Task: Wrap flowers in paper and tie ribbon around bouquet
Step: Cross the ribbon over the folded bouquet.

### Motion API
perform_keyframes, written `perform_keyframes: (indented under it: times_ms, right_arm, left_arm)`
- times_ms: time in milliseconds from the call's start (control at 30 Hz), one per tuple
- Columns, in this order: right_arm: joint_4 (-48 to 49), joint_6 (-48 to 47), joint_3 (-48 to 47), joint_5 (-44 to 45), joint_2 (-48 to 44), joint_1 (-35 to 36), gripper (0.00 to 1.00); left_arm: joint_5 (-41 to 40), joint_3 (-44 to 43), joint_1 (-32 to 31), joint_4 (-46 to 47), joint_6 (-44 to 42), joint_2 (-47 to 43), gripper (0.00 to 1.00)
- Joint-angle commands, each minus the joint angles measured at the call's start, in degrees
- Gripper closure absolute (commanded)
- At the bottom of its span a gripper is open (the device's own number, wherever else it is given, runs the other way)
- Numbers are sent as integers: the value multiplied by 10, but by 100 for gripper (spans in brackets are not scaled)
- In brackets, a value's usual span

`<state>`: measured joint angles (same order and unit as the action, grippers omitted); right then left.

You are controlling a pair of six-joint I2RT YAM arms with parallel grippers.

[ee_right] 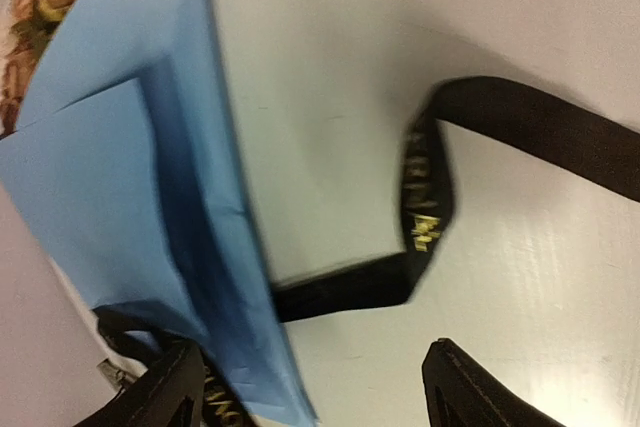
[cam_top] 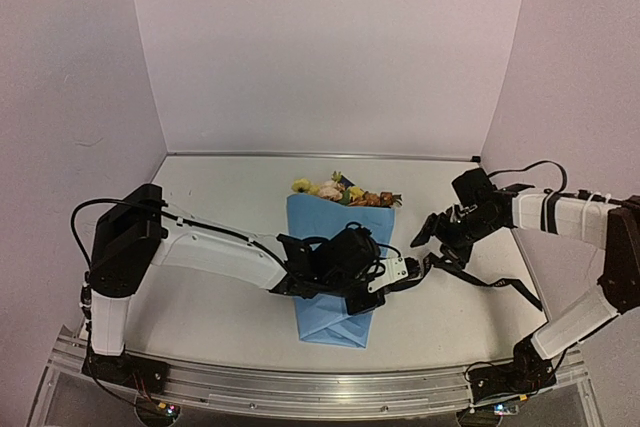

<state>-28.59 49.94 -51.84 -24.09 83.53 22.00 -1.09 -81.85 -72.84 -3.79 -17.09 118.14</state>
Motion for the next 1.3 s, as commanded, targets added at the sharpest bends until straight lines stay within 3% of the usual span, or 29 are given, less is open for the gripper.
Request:
perform_keyframes:
  times_ms: [0,100,133,267,333,400,600,867,1033,1267]
  right_arm:
    - [103,29,-31,-114,35,1,24]
    - [103,19,-19,-112,30,1,23]
    - [102,13,-17,-114,28,2,23]
    - [44,-50,-38,-120,23,10,22]
    - [-1,-86,-61,-114,24,20,22]
    - [-36,-124,-87,-104,29,33,22]
    - [-124,-243,-185,-67,73,97,21]
    - [-189,-400,-311,-10,174,192,21]
    - [-224,-454,-370,20,238,218,23]
    - [-254,-473,-417,52,294,233,26]
  left_arm:
    - [32,27,-1,69,-36,-43,100]
    - [45,17,-1,72,-40,-38,97]
    - [43,11,-1,70,-33,-37,91]
    - [21,8,0,72,29,-54,50]
    - [21,25,0,84,62,-78,35]
    - [20,43,2,95,99,-103,27]
    - [22,159,37,149,251,-226,20]
    - [-34,365,128,179,439,-421,21]
    - [-37,416,168,140,494,-473,22]
    - [-21,428,183,128,512,-480,25]
